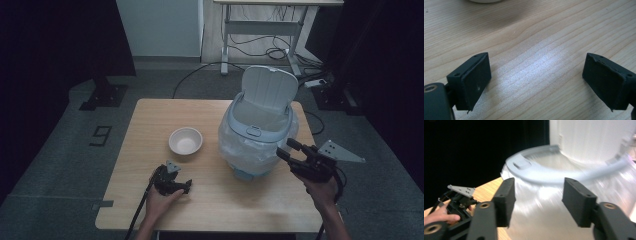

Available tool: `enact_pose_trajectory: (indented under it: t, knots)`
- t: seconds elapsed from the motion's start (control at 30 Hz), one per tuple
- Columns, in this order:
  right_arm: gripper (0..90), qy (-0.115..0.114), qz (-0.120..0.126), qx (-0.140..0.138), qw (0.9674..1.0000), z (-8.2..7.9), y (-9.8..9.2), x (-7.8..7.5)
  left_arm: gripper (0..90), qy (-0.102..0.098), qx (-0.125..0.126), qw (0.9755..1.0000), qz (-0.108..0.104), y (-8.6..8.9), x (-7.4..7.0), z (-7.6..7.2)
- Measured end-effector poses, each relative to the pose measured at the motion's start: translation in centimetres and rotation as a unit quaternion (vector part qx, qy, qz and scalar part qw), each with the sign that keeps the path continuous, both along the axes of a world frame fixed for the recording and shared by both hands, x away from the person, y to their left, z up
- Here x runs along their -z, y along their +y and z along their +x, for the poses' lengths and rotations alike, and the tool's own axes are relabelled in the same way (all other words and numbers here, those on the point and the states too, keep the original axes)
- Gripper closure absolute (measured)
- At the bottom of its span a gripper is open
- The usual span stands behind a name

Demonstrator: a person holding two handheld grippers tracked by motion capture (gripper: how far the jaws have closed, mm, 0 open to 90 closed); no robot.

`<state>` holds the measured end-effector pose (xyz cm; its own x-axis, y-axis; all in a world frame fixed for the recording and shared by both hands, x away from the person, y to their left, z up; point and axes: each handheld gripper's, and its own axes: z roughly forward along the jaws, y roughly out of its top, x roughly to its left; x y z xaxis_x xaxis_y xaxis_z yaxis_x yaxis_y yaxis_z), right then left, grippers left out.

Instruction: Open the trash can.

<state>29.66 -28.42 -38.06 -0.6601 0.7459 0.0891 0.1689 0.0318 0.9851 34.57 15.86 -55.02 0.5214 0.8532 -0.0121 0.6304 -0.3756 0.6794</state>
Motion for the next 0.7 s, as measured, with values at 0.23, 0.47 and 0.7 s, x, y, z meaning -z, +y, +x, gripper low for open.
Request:
enact_pose_trajectory:
  t: [0.23,0.47,0.7]
  knots:
    - [32.4,0.036,0.006,0.035,0.9987,-0.6,-2.7,5.0,7.8,0.000,0.000,1.0000,0.001,0.0,0.0,0.0]
    - [31.1,0.084,-0.016,0.048,0.9952,0.0,-4.3,9.4,7.9,0.000,-0.001,1.0000,0.000,0.0,0.0,0.0]
    - [31.1,0.129,-0.027,0.055,0.9898,0.9,-4.6,12.4,8.9,-0.002,-0.004,1.0000,-0.001,0.0,0.0,-0.1]
